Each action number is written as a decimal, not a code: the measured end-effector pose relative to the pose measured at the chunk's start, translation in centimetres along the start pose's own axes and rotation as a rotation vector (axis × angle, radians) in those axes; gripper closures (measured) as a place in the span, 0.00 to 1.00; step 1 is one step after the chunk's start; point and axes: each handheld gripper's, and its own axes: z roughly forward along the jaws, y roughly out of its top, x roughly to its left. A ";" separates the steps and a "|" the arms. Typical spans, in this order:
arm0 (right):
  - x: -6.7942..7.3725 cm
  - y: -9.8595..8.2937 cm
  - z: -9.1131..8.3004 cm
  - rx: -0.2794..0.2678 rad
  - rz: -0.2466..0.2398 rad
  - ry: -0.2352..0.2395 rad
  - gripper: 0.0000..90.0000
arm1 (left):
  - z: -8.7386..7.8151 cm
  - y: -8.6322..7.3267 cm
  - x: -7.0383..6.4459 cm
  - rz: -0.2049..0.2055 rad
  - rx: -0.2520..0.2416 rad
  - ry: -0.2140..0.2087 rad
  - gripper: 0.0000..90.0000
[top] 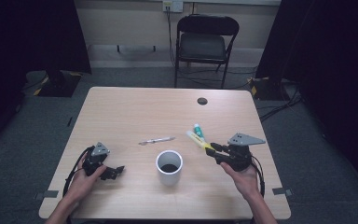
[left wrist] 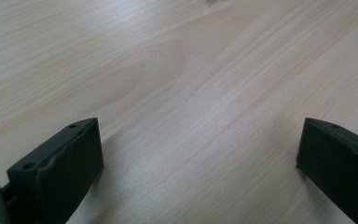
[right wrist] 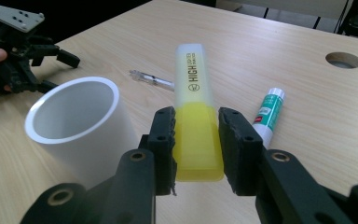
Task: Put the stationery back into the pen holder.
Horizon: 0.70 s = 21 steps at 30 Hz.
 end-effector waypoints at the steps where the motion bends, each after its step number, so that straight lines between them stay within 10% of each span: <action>1: 0.3 0.3 -0.3 -0.006 -0.009 0.006 0.75 | 0.0 0.0 0.0 0.000 0.000 0.000 0.00; 21: 3.9 1.9 -1.4 0.003 -0.110 0.104 0.75 | 0.0 0.0 0.0 0.000 0.000 0.000 0.00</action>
